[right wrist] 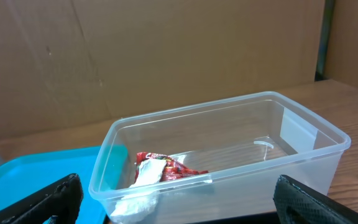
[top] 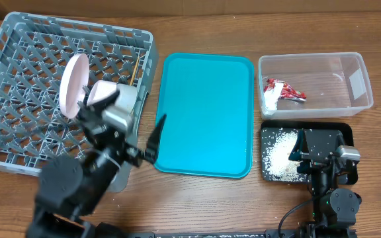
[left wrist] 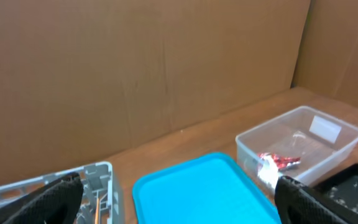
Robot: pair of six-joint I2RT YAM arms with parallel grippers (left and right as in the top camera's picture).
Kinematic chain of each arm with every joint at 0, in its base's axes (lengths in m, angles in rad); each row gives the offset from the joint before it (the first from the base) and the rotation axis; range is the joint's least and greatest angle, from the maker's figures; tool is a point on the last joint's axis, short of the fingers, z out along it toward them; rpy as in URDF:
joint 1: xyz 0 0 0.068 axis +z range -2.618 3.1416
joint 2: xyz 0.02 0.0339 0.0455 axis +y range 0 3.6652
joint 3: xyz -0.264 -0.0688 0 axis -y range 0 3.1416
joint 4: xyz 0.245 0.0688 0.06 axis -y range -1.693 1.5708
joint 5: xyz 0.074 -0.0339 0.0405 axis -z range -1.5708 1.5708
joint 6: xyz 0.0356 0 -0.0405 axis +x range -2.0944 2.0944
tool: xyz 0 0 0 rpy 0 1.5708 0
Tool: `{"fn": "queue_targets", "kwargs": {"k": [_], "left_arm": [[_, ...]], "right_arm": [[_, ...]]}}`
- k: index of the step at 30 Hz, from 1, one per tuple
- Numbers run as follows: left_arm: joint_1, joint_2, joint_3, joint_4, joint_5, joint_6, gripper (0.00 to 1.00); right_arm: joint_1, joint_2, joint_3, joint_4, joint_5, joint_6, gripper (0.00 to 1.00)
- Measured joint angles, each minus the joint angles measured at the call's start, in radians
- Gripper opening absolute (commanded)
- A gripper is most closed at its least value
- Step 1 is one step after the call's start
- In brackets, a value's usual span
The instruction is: Sort waste into correct bins and load items into the dishwasher
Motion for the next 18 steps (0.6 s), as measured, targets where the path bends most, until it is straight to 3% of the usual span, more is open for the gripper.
{"fn": "queue_targets", "kwargs": {"k": [8, 18], "left_arm": [[0.0, -0.296, -0.425, 0.186, 0.008, 0.055, 1.0], [0.0, -0.544, -0.778, 0.331, 0.014, 0.078, 1.0]], "right_arm": [[0.0, 0.0, 0.0, -0.001, -0.001, 0.0, 1.0], [0.0, 0.0, 0.0, -0.001, -0.001, 0.0, 1.0]]}}
